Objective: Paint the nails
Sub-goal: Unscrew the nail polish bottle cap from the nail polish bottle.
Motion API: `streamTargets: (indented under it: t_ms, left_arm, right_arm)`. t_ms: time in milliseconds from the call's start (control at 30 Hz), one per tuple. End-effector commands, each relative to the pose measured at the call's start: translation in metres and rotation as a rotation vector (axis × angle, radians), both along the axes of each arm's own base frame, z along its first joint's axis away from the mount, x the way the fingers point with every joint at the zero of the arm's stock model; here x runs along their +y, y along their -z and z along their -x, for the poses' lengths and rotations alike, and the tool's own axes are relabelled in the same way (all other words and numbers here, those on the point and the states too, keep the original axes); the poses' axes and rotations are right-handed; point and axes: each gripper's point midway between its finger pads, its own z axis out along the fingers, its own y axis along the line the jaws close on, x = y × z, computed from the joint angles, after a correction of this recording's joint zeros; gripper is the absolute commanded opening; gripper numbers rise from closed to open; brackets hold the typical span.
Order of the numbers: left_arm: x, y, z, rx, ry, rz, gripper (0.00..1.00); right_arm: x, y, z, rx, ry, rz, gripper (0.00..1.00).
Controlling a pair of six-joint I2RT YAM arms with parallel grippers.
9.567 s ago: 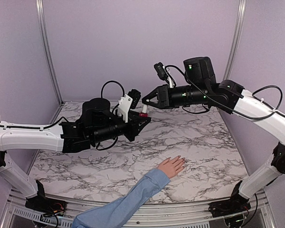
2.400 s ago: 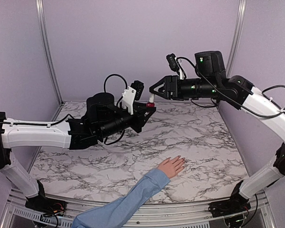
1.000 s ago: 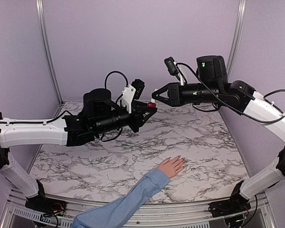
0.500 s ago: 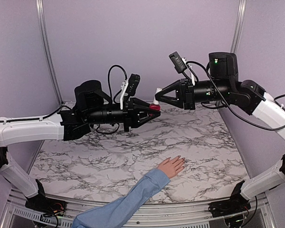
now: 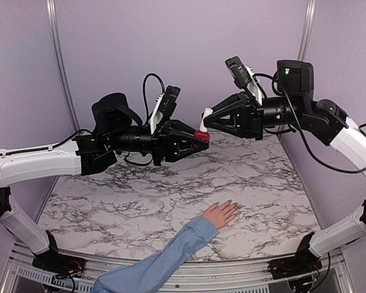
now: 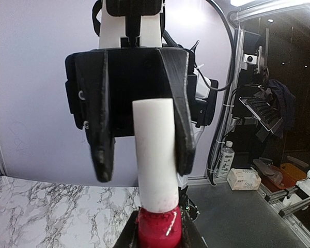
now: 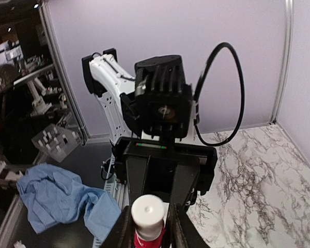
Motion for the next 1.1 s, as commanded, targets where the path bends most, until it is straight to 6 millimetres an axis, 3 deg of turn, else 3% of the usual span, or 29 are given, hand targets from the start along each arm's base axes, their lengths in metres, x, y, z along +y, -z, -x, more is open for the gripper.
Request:
streamTargets:
  t_ms: [0, 200, 333, 500, 633, 1067]
  left_arm:
    - [-0.002, 0.003, 0.000, -0.028, -0.025, 0.021, 0.00]
    - [0.006, 0.027, -0.044, -0.045, -0.306, -0.020, 0.00]
    - [0.007, 0.038, -0.066, -0.030, -0.430, -0.058, 0.00]
    - [0.012, 0.048, -0.098, -0.010, -0.621, -0.086, 0.00]
    - [0.013, 0.052, -0.112, -0.019, -0.709, -0.101, 0.00]
    - [-0.002, 0.069, -0.135, -0.075, -0.874, -0.186, 0.00]
  right_arm:
    - [0.000, -0.015, -0.009, -0.037, 0.055, -0.023, 0.39]
    - [-0.005, -0.011, -0.034, 0.043, 0.220, -0.008, 0.67]
    - [-0.007, -0.005, -0.051, 0.114, 0.327, 0.002, 0.72]
    - [-0.012, 0.010, -0.085, 0.243, 0.525, 0.028, 0.70]
    - [-0.020, 0.018, -0.105, 0.326, 0.669, 0.030, 0.66]
    - [-0.012, 0.052, -0.124, 0.430, 0.796, 0.084, 0.52]
